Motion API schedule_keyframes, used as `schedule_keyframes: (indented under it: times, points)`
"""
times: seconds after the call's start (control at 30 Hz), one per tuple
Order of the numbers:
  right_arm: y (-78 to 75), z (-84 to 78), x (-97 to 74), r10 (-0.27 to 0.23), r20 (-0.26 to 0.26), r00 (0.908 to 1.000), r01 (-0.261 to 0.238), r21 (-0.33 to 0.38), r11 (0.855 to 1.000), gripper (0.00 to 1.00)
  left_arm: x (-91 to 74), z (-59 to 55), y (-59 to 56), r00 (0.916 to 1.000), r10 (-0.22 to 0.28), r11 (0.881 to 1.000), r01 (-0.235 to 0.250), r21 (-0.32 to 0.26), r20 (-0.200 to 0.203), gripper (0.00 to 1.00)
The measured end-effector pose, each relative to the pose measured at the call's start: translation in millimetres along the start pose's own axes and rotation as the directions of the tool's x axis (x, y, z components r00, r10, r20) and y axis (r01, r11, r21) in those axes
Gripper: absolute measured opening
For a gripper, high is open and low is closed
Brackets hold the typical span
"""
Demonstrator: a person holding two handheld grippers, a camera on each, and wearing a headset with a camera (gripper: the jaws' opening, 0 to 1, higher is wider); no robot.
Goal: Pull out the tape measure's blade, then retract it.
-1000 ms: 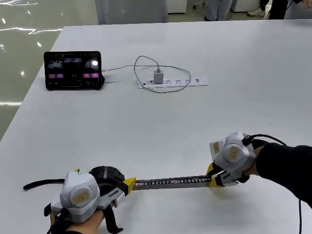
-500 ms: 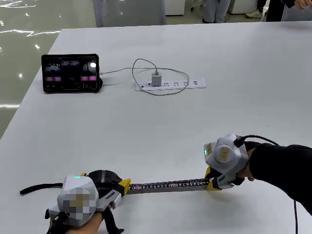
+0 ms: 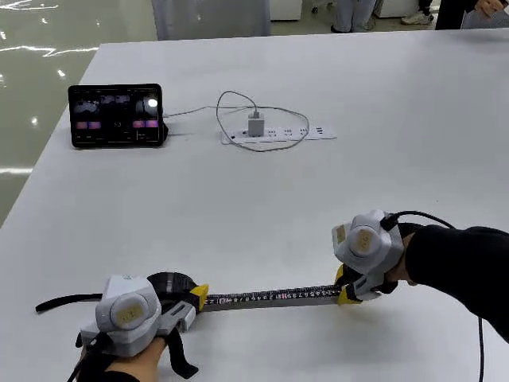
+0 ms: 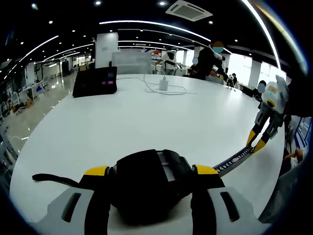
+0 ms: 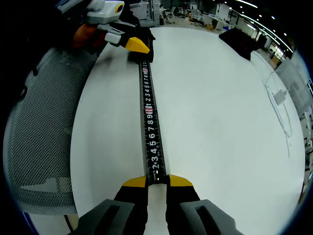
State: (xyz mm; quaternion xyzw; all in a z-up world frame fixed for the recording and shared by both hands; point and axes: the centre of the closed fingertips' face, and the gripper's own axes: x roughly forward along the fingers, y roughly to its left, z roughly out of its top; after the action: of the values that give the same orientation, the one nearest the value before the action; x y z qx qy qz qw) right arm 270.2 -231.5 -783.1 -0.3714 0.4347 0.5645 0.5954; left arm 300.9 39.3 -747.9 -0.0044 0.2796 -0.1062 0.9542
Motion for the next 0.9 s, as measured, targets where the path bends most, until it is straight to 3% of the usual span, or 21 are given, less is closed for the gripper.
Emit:
schedule_keyframes:
  times: [0.43,0.9]
  points:
    - [1.7,3.3,0.1,0.012,0.0,0.9999,-0.012,-0.036,0.999,0.09,0.3,-0.1,0.1,1.0,-0.002,1.0,0.002,0.0,-0.008,0.62]
    - [2.2,9.6,1.6,0.019,-0.004,0.9998,-0.019,-0.028,0.999,0.1,0.0,-0.4,0.3,0.9999,-0.003,1.0,0.003,0.005,-0.011,0.62]
